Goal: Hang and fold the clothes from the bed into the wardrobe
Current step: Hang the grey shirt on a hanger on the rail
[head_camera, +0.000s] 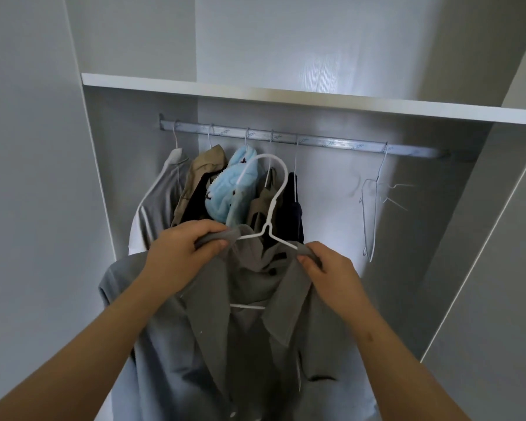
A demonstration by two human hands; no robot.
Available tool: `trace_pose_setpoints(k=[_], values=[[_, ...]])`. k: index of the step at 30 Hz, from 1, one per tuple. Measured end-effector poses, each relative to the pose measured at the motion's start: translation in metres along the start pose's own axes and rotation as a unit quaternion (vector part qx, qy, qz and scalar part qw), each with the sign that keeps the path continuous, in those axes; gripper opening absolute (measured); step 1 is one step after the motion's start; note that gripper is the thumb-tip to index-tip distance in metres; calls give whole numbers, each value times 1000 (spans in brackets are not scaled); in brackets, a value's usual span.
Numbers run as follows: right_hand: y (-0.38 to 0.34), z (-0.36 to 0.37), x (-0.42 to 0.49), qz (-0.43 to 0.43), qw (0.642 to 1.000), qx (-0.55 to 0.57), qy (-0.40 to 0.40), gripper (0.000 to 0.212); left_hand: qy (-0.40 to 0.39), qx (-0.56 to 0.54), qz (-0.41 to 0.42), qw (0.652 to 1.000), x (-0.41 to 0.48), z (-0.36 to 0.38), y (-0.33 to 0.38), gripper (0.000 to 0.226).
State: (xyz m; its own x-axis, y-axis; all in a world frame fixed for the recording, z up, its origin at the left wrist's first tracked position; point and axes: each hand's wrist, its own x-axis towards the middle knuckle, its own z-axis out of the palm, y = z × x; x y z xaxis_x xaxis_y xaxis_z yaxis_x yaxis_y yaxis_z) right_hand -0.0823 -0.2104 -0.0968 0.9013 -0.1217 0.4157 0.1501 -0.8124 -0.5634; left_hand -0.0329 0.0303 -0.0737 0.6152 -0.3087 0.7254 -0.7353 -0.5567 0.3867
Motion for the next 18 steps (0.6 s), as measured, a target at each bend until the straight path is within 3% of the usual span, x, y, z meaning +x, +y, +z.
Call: trace_pose_setpoints(k=[2,4,7,8,10,12,14,15,17,18], values=[[3,3,-5,6,1000,11,15,13,18,43,15,999,4,2,0,16],[6,6,-8,17,999,11,26,14,64,73,-31,995,5,1,1,15],[13,5,-7,64,996,-6,55,16,82,36,-62,994,-3,3,8,6],[15,3,-6,78,995,-14,66,16,41,24,-29,998,-8,6,12,4],[20,-2,-7,102,991,-16,90,17,-142,18,36,989,-16,12,18,8],[20,-4,-9,103,989,-5,104,17,-348,28,27,937,-20,19,19,17],[20,-4,-11,93,990,18,105,14,-421,18,4,907,-19,22,16,20],[21,-4,-12,91,990,34,104,12,-380,8,3,925,-16,22,15,20],[24,-7,-12,90,988,66,104,9,-180,13,14,983,-7,20,12,26],[26,-8,-13,88,987,80,106,8,-113,46,26,992,-2,20,12,33]])
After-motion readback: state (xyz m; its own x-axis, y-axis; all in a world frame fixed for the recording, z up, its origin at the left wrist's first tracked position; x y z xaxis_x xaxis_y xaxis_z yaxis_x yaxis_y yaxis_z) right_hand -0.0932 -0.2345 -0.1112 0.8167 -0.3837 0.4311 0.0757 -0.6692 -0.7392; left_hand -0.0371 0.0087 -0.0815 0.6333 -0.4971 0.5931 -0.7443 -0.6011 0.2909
